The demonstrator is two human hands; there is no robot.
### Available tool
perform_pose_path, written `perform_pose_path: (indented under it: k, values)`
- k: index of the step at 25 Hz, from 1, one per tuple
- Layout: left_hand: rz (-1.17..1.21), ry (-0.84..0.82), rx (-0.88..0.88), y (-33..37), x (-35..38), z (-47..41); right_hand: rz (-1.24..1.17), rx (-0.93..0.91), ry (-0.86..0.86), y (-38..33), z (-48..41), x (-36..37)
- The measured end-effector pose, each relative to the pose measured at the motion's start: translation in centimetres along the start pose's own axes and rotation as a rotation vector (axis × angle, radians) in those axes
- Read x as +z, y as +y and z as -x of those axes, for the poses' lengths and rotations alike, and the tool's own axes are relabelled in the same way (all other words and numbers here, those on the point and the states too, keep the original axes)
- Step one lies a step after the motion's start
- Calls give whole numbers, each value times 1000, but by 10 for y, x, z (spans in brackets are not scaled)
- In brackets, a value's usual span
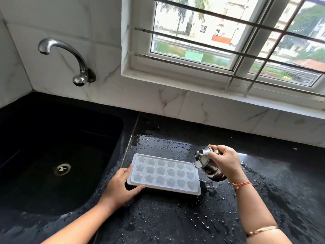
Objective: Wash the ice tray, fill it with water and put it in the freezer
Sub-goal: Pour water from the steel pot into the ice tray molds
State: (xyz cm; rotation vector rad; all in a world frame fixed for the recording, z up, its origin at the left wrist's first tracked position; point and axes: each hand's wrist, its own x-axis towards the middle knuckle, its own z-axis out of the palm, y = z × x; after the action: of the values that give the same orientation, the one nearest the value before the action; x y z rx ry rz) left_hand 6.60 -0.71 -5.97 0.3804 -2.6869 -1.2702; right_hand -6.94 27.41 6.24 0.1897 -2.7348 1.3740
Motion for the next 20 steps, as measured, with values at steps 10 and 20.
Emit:
perform_pose_path:
  k: [10, 20]
  values:
    - [-12, 13, 7, 0, 1, 1, 74, -39, -98, 2, 19, -9]
    - [-28, 12, -4, 0, 1, 1, 212, -129, -116, -13, 30, -3]
